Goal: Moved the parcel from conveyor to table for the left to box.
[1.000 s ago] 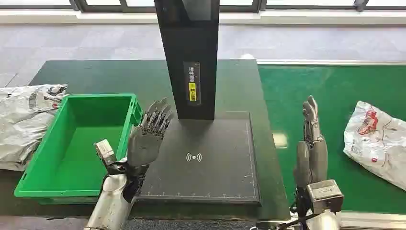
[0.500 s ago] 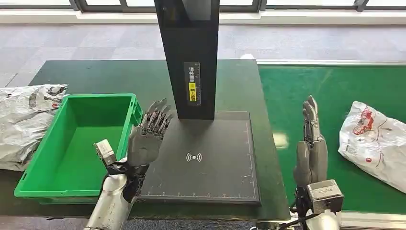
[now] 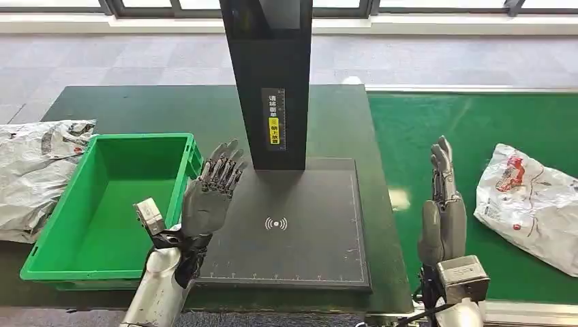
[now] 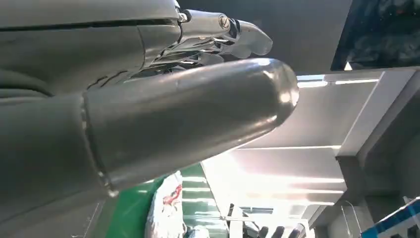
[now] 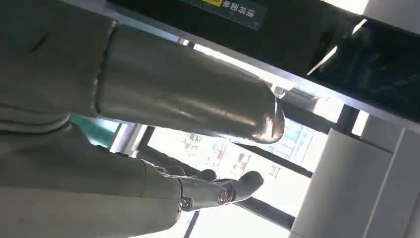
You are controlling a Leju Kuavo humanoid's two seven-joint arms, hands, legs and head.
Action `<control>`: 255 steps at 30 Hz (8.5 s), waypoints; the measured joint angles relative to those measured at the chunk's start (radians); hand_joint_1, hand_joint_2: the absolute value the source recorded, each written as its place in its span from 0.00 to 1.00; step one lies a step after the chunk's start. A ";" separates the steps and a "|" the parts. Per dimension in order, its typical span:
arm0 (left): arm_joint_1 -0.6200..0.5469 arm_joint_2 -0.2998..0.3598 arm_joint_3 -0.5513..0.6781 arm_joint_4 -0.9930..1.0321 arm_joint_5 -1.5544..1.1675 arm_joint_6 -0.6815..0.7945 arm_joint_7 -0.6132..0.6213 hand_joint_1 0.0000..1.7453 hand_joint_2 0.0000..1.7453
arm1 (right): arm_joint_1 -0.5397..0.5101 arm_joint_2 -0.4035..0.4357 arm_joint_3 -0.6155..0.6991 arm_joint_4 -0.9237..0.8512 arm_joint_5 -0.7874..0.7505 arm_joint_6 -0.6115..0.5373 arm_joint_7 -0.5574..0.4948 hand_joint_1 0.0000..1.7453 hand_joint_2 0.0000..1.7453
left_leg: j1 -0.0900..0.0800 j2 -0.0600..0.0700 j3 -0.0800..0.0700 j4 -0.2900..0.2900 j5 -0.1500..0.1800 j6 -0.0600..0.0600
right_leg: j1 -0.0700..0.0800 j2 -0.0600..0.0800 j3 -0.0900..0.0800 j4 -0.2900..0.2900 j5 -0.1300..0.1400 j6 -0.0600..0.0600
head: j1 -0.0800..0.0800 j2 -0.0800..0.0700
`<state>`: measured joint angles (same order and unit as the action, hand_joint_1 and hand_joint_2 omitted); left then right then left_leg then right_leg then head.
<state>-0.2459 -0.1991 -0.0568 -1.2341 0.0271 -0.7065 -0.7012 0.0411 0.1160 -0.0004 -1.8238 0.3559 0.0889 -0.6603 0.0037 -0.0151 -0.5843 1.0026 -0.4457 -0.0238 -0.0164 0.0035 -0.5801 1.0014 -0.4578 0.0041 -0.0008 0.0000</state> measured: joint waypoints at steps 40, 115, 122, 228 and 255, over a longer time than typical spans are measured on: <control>-0.071 -0.089 -0.124 0.124 0.045 1.001 0.111 0.00 0.00 | -0.016 0.050 -0.247 0.212 -0.039 -0.285 0.128 0.00 0.00 | 0.000 0.002 -0.006 0.002 0.003 0.004 | 0.000 0.000 -0.005 -0.001 0.005 0.001 | 0.000 0.000; 0.145 -0.056 -0.145 -0.147 -0.161 0.939 0.180 0.00 0.00 | -0.493 -0.233 -0.681 1.278 0.954 -0.626 0.781 0.00 1.00 | -0.001 0.001 -0.009 0.005 0.003 0.006 | -0.001 0.000 -0.006 -0.001 0.007 0.004 | 0.000 0.000; 0.146 -0.056 -0.145 -0.147 -0.168 0.947 0.179 0.00 0.00 | -0.499 -0.233 -0.698 1.280 0.901 -0.744 0.691 0.00 1.00 | -0.001 0.001 -0.009 0.005 0.003 0.006 | -0.001 0.000 -0.006 -0.001 0.007 0.004 | 0.000 0.000; 0.058 -0.061 -0.194 0.023 -0.140 1.024 0.172 0.00 0.00 | -0.555 0.011 -0.360 1.413 1.210 -0.564 0.603 1.00 1.00 | 0.011 0.030 -0.003 0.002 0.000 -0.010 | 0.010 0.029 -0.011 0.002 0.011 -0.008 | 0.000 0.000; 0.226 -0.023 -0.212 -0.342 -0.143 1.271 -0.001 0.00 0.00 | -0.237 0.071 -0.070 0.626 0.301 -0.474 0.069 1.00 1.00 | 0.008 0.014 -0.005 0.000 0.001 -0.010 | 0.009 0.011 -0.010 0.001 0.007 -0.010 | 0.000 0.000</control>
<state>-0.0204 -0.2220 -0.2693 -1.5763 -0.1160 0.5646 -0.7019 -0.1956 0.1873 -0.0706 -1.1977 0.6565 -0.3849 -0.5913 0.0119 -0.0011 -0.5895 1.0028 -0.4448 -0.0338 -0.0078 0.0146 -0.5897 1.0026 -0.4508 -0.0059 -0.0008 0.0000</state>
